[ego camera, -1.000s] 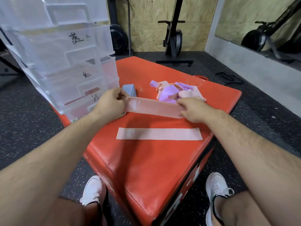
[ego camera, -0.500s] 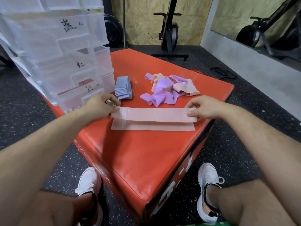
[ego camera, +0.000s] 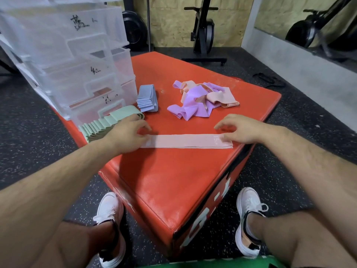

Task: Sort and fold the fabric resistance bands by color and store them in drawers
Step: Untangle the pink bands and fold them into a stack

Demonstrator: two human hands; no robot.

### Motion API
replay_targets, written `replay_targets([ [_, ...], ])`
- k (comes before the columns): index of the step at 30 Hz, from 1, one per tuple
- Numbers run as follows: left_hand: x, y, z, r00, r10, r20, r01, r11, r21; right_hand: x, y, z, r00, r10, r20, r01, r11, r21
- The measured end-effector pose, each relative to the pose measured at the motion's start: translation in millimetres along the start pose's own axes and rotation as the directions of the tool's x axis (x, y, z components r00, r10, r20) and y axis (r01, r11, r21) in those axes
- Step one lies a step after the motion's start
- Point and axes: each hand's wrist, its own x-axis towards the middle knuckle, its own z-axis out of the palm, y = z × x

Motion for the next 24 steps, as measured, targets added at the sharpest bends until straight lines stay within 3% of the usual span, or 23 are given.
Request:
replay_targets([
  [4,-1.1,12.6,10.1,0.972,0.183,0.147,-0.167,0.98,-0.112,-4.1,-8.0,3.0,0.993,-0.085,0.078,0.084,0.996,0.012],
  [12,7.8,14.2,18.2,0.951,0.29,0.104,-0.284,0.957,-0.065,-6.7,-6.5,5.6,0.996,-0.06,0.063,0.06,0.998,0.015],
  [16,16.7,27.7,17.3,0.97,0.215,0.115,-0.208,0.976,-0.068,1.7,-7.8,6.2,0.998,0.008,-0.055,-0.004,0.997,0.075],
  [24,88.1,97.3,27.2,0.973,0.223,-0.054,-0.224,0.975,-0.013,51.6,6.0,12.0,0.943,0.165,-0.291,-0.162,0.986,0.032],
])
